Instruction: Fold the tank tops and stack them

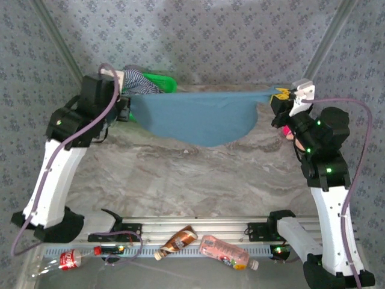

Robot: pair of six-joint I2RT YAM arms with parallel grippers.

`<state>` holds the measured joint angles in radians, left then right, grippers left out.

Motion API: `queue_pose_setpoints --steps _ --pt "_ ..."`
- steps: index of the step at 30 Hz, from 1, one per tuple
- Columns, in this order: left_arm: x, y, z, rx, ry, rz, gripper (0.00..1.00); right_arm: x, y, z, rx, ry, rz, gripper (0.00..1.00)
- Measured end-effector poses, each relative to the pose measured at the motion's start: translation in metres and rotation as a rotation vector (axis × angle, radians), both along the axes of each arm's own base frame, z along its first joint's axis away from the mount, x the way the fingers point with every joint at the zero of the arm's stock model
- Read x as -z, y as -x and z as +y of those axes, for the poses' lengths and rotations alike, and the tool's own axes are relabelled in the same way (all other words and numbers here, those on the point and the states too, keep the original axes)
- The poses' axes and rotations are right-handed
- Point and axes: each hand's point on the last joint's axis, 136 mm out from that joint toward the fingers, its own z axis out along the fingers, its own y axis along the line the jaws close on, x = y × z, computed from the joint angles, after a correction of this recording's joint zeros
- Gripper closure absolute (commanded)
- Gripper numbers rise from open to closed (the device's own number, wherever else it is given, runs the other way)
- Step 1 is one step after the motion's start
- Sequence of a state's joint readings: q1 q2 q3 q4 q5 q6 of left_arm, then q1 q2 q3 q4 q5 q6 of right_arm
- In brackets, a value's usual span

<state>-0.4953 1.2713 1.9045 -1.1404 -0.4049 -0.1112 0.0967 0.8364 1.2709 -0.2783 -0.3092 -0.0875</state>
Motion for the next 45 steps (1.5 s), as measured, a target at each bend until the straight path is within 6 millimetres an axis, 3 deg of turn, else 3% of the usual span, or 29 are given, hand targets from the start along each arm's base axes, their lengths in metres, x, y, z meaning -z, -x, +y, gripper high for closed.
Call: queue_pose_setpoints --steps 5,8,11,13,16,18,21,24,27,29,32,34,37,39,41,45 --pt "-0.020 0.023 0.010 0.031 0.022 -0.082 1.00 -0.022 0.025 0.012 -0.089 -0.005 -0.065 1.00" --pt "-0.004 0.023 0.006 0.050 0.016 -0.051 1.00 -0.021 0.030 0.015 -0.110 -0.014 -0.056 1.00" --pt "0.028 0.009 -0.007 0.076 0.022 0.014 1.00 0.000 0.025 0.015 -0.112 -0.028 0.006 1.00" --pt "0.066 -0.006 -0.021 0.097 0.021 0.097 1.00 0.032 0.012 0.016 -0.110 -0.038 0.101 1.00" --pt "0.139 -0.034 -0.046 0.118 0.015 0.263 1.00 0.106 -0.024 0.020 -0.103 -0.051 0.331 1.00" --pt "0.198 -0.054 -0.063 0.120 0.010 0.393 1.00 0.165 -0.053 0.021 -0.087 -0.049 0.503 1.00" --pt "0.271 -0.076 -0.081 0.102 -0.011 0.548 1.00 0.254 -0.093 0.018 -0.032 -0.030 0.749 0.99" --pt "0.317 -0.093 -0.092 0.067 -0.027 0.638 0.98 0.324 -0.116 0.012 0.026 0.003 0.923 0.97" --pt "0.332 -0.116 -0.102 0.030 -0.021 0.651 0.96 0.362 -0.138 0.006 0.081 0.036 1.026 0.96" --pt "0.331 -0.127 -0.104 0.007 -0.021 0.631 0.92 0.370 -0.157 0.002 0.117 0.052 1.036 0.95" --pt "0.320 -0.139 -0.106 -0.020 -0.023 0.589 0.90 0.370 -0.181 -0.003 0.162 0.058 1.023 0.83" --pt "0.314 -0.144 -0.103 -0.040 -0.037 0.571 0.88 0.365 -0.191 -0.007 0.194 0.059 1.009 0.67" --pt "0.314 -0.146 -0.098 -0.062 -0.065 0.569 0.86 0.358 -0.194 -0.011 0.220 0.056 1.004 0.52" --pt "0.318 -0.143 -0.094 -0.071 -0.087 0.586 0.81 0.354 -0.187 -0.012 0.228 0.052 1.011 0.45" --pt "0.323 -0.140 -0.090 -0.075 -0.114 0.607 0.68 0.350 -0.174 -0.014 0.232 0.041 1.015 0.43" --pt "0.326 -0.131 -0.084 -0.087 -0.132 0.644 0.54 0.345 -0.117 -0.012 0.223 -0.022 1.054 0.43"
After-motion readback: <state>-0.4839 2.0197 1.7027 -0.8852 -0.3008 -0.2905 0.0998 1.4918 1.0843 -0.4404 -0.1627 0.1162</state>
